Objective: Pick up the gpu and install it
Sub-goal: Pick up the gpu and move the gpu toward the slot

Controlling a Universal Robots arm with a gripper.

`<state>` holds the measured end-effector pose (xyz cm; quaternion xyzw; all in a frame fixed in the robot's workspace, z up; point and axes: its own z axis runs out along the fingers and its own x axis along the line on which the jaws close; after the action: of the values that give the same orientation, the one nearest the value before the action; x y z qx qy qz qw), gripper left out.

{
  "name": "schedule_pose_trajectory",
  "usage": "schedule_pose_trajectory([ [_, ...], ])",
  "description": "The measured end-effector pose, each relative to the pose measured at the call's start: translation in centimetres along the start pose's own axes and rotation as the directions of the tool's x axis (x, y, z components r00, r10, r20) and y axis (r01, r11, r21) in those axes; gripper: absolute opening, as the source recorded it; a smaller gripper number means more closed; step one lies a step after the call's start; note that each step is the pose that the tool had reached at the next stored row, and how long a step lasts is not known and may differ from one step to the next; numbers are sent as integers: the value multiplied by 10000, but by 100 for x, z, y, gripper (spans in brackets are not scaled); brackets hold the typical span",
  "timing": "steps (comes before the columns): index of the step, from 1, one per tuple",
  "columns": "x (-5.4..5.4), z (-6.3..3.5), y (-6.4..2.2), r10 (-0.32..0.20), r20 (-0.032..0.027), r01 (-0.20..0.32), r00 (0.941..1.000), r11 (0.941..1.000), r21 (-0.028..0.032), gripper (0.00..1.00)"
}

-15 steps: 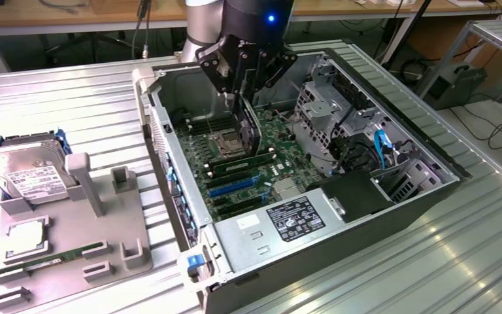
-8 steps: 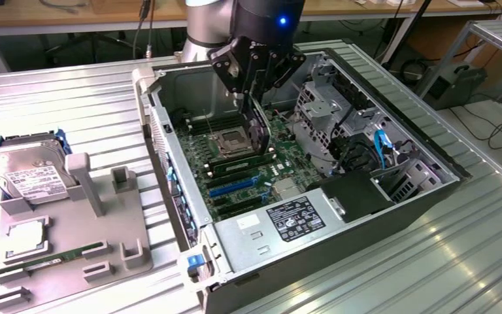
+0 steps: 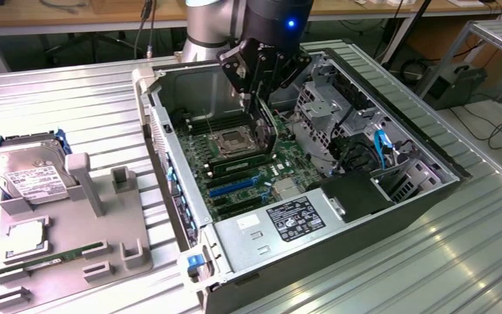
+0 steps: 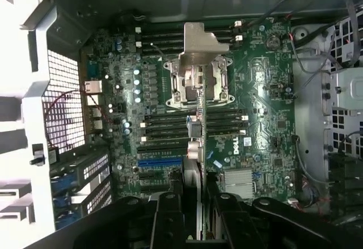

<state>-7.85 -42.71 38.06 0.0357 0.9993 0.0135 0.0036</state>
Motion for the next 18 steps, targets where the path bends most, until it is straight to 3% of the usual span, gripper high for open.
schedule_pose_trajectory([
  [7,-59,58,56,-2,0,2,10000,10000,2,26],
  [18,-155,246,166,-12,-1,12,10000,10000,3,26],
])
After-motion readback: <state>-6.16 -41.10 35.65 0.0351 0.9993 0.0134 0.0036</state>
